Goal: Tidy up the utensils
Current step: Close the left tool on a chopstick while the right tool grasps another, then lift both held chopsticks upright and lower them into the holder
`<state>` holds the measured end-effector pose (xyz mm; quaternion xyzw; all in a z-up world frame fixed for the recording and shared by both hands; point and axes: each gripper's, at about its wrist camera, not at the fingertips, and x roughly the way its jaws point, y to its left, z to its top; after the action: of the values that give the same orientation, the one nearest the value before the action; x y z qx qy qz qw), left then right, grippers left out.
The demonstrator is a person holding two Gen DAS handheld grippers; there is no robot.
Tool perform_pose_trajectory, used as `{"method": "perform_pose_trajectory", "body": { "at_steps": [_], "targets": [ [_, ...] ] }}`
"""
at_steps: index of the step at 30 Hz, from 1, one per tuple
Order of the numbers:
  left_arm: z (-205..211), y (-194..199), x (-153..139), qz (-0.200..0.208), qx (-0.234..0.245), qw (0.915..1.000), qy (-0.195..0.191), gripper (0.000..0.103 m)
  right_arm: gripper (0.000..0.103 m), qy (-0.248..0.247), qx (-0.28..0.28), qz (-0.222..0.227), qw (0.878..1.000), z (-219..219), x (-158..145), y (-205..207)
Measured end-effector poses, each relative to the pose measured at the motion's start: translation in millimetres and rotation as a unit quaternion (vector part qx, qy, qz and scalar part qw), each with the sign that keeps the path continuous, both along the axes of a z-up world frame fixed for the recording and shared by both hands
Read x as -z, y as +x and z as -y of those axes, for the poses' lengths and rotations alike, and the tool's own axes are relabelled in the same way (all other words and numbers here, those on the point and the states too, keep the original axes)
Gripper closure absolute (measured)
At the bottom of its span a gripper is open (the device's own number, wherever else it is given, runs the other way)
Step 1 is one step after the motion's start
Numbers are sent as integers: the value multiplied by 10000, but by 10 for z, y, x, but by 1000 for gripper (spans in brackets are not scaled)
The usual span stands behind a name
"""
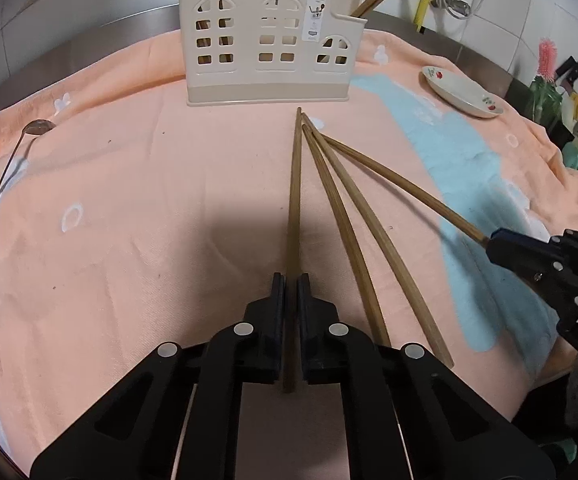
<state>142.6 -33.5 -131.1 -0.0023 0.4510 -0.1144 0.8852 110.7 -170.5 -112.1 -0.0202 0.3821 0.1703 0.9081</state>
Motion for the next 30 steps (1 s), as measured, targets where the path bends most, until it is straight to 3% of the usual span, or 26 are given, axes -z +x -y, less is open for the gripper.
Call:
{"method": "perform_pose_trajectory", "body": {
  "at_steps": [8, 20, 30],
  "targets": [
    [-27, -66, -206, 221, 27, 9996, -157, 98, 96, 11, -46, 284, 9996, 1, -242, -44],
    [-91, -194, -856, 971, 32, 9949, -268, 98, 96, 43, -188, 790, 9967, -42, -766, 31],
    [-157, -110, -1238, 1330, 116, 9908, -234, 98, 96, -126, -375, 941, 9948, -147, -1129, 276]
  ]
}}
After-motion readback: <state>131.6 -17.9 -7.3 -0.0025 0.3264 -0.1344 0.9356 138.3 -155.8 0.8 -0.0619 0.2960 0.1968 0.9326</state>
